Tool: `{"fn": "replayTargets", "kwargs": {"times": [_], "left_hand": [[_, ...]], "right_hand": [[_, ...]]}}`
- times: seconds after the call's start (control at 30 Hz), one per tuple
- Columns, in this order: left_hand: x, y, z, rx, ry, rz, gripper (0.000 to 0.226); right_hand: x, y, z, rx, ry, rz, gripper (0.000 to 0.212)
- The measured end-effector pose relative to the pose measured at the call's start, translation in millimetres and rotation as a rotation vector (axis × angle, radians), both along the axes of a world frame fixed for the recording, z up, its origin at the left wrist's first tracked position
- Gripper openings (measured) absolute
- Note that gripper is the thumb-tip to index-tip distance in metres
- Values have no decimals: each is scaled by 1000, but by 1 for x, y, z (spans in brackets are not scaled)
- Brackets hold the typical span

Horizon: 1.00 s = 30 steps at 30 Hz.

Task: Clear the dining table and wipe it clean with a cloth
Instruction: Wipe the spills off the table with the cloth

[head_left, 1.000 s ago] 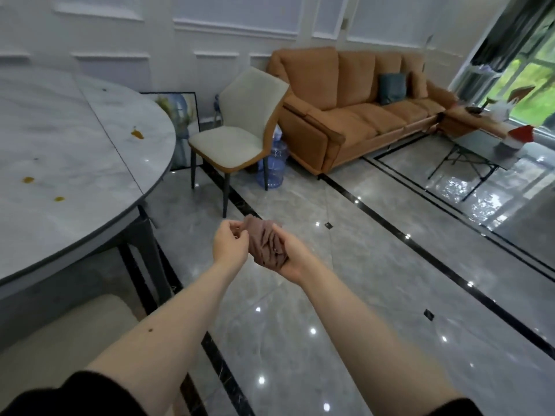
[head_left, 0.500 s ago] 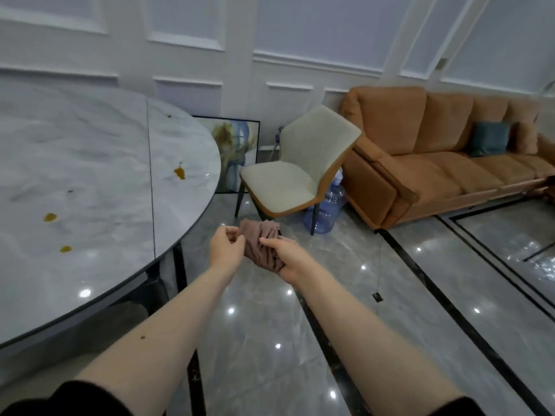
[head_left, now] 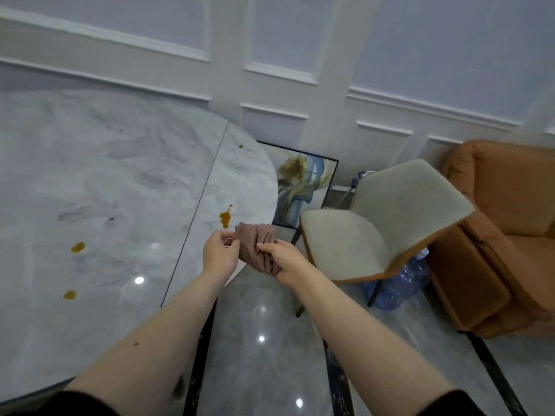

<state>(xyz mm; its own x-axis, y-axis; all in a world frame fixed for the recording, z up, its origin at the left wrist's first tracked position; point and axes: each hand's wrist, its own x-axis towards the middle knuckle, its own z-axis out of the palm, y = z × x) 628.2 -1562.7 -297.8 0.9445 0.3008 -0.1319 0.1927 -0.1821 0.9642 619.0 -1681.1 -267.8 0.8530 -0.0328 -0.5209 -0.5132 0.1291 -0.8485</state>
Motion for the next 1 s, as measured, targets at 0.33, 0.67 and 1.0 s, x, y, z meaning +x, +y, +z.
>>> {"fn": "replayTargets", "kwargs": {"times": [0.33, 0.67, 1.0], "left_hand": [[208, 14, 4, 98, 9, 14, 17], [393, -29, -29, 144, 46, 15, 26], [568, -55, -85, 312, 93, 116, 29]], "right_hand": [[212, 8, 1, -62, -21, 103, 29], [415, -31, -25, -160, -38, 172, 29], [632, -64, -72, -384, -205, 347, 26]]}}
